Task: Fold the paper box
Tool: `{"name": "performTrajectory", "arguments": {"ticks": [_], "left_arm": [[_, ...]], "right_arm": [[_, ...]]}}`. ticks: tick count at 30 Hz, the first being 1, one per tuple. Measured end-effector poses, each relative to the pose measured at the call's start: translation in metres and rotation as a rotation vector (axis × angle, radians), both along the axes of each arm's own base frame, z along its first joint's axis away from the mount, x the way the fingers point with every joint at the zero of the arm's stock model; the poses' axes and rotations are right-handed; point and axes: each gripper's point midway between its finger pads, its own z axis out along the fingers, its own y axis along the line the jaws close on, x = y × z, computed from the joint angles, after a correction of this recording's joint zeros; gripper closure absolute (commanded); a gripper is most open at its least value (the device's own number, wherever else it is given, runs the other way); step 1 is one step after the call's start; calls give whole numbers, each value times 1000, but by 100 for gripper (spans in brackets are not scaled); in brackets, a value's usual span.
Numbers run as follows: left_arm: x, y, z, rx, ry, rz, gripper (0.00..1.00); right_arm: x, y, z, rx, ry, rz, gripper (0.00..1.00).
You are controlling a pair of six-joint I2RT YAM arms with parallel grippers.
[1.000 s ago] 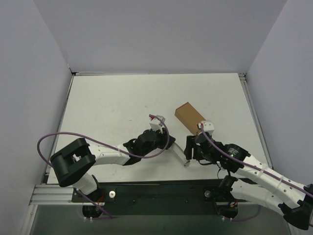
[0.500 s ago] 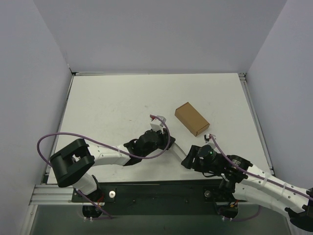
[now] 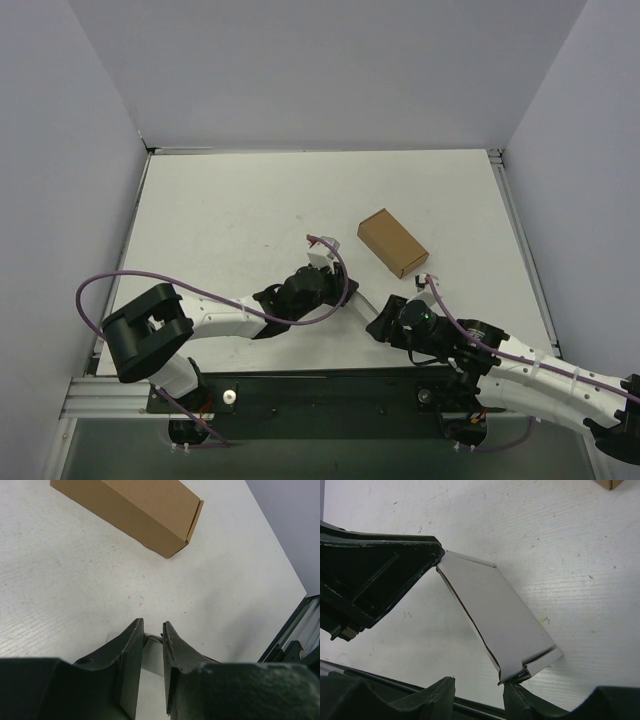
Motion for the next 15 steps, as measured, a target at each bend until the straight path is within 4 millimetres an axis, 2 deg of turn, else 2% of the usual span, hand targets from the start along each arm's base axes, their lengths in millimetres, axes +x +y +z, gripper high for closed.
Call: {"name": "performTrajectory", "arguments": {"ticks": [6,11,15], "left_arm": [[0,0,0,1,-1,2,70],[0,0,0,3,-3,4,70],[0,0,0,4,-4,7,71]], "right_arm": [[2,-1,0,-7,-7,-9,57],[0,-3,0,-26,-9,-1,53],[0,-7,16,-41,-26,5,53]]}}
